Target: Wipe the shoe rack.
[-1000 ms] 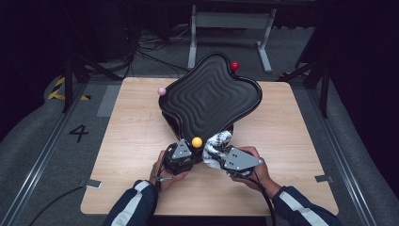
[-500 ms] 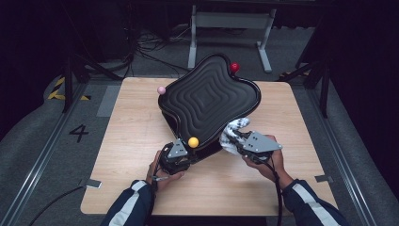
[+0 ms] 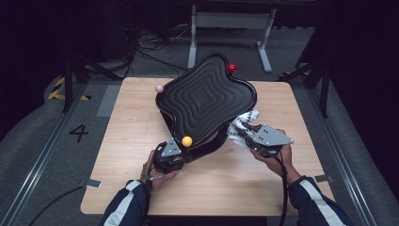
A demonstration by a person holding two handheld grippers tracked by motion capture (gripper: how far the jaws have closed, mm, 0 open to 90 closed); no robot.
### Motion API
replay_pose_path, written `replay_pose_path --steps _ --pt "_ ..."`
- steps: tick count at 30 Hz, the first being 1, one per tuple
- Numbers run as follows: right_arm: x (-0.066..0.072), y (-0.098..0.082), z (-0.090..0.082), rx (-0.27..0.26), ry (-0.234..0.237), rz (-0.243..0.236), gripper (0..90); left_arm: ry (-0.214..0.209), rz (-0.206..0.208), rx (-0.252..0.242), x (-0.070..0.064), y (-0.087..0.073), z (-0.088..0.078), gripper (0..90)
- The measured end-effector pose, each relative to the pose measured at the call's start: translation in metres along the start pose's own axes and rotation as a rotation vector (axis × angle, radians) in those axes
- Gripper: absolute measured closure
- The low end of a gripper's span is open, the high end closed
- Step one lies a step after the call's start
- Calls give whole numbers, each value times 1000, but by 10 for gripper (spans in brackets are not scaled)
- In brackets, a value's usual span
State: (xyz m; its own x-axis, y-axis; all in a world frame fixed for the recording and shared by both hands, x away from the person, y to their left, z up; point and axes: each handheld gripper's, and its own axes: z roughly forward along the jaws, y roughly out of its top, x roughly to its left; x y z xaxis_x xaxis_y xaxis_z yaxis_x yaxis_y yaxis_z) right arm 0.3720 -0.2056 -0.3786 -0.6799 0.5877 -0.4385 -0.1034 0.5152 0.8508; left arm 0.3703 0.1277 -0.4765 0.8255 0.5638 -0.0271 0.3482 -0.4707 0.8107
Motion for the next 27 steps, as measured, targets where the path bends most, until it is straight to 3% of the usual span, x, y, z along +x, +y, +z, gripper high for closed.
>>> replay_pose_path --steps 16,23,27 --pt "-35 -4 -14 -19 -105 72 765 6 -4 -11 1 -1 0 738" --pt "-38 -2 -14 -29 -134 75 764 6 -14 -6 0 -1 1 738" --pt "-34 1 -15 -37 -117 56 764 13 -13 -9 -1 -1 1 738"
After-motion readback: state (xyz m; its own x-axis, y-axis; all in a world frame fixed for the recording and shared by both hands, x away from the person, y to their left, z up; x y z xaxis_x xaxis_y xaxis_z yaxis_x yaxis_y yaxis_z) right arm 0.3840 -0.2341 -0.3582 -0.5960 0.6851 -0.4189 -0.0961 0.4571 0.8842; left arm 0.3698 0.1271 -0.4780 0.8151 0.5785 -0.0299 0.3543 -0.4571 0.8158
